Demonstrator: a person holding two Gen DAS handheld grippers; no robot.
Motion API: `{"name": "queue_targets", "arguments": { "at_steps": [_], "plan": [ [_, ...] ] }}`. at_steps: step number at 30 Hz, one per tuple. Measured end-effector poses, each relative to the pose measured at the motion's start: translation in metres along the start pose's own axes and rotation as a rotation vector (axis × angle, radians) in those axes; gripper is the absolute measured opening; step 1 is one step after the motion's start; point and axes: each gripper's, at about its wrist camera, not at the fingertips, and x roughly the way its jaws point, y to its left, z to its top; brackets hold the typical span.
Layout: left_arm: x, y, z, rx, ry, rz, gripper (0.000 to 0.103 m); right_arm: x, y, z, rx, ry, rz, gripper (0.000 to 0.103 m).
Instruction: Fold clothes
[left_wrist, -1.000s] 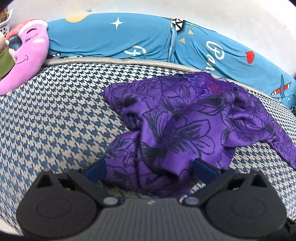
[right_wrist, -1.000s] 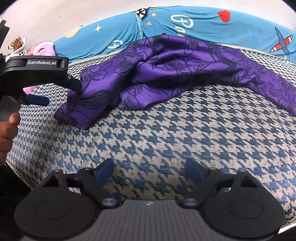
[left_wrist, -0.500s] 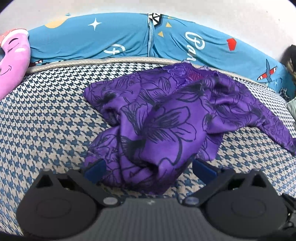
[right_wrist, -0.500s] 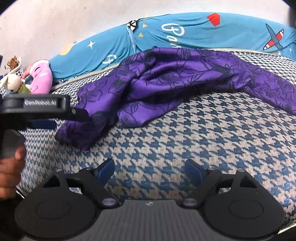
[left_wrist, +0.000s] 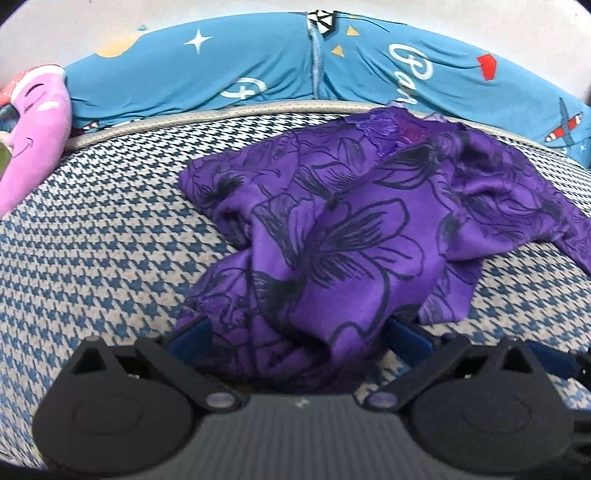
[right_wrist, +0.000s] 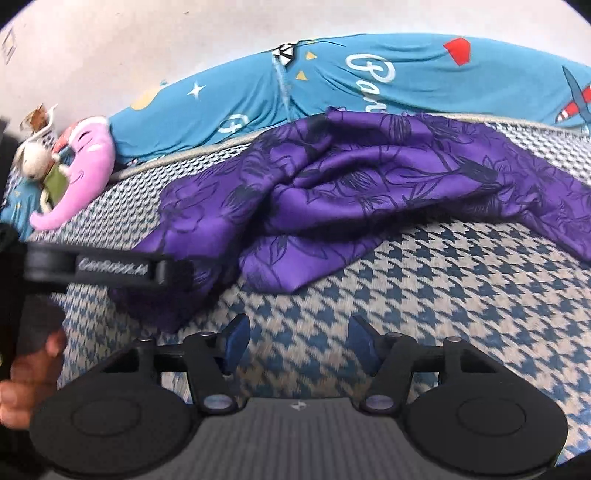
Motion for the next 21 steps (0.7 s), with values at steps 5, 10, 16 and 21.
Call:
{"name": "queue_targets", "arguments": {
  "at_steps": [5, 10, 16, 21],
  "plan": [
    [0.003, 0.006, 0.007, -0.036, -0.011, 0.065, 0.103, 0.018, -0.003, 0.007, 0.069, -0.007, 0.032, 0.06],
    [0.005, 0.01, 0.013, -0.077, -0.021, 0.111, 0.103, 0.035, -0.001, 0.012, 0.104, -0.021, 0.025, 0.06],
    [0.007, 0.012, 0.017, -0.124, -0.022, 0.127, 0.103, 0.052, 0.003, 0.021, 0.135, -0.052, 0.032, 0.065],
    [0.007, 0.016, 0.02, -0.149, -0.03, 0.147, 0.103, 0.06, 0.01, 0.022, 0.107, -0.085, 0.005, 0.055]
  ]
}}
